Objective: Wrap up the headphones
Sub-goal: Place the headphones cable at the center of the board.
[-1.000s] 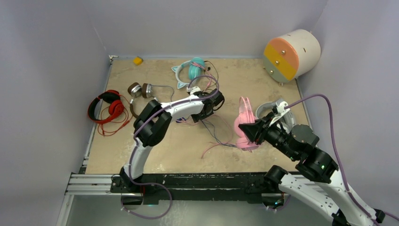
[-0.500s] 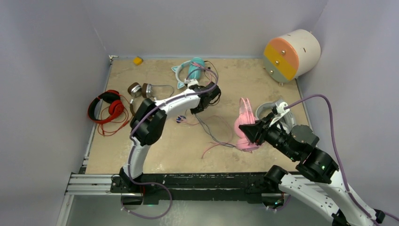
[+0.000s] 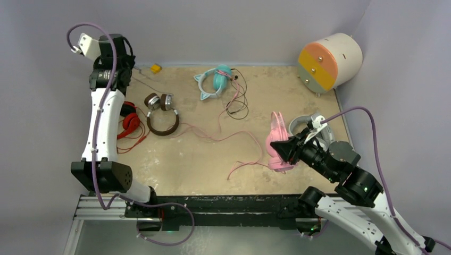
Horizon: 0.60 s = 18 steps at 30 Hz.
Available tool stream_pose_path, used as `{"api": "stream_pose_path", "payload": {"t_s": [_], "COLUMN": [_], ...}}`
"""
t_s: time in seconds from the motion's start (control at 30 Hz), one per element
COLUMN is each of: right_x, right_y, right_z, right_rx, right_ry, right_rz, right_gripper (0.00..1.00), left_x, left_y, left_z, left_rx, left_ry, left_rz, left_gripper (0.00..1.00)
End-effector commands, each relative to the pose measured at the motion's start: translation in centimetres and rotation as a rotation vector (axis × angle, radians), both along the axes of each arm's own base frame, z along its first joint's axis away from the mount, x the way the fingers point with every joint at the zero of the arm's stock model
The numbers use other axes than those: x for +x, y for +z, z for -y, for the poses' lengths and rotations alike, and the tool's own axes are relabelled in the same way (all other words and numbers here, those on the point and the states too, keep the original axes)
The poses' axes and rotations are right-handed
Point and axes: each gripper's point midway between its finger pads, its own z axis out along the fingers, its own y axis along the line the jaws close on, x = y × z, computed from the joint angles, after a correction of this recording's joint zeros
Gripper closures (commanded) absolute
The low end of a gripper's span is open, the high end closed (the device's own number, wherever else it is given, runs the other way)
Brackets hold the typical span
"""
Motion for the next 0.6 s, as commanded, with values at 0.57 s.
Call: {"api": "stream_pose_path", "payload": {"t_s": [0.57], "right_x": [0.4], "right_y": [2.4], "right_z": [-0.8], "right_rx": [0.043], "right_ry": [0.016], "right_rz": [0.048], "right_gripper": [0.74], "left_x": [3.4], "left_y": [-20.3], "left_z": [1.6], "left_rx": [-0.224], "left_ry": [-0.042], "left_rz": [-0.442], "left_gripper": [0.94]}}
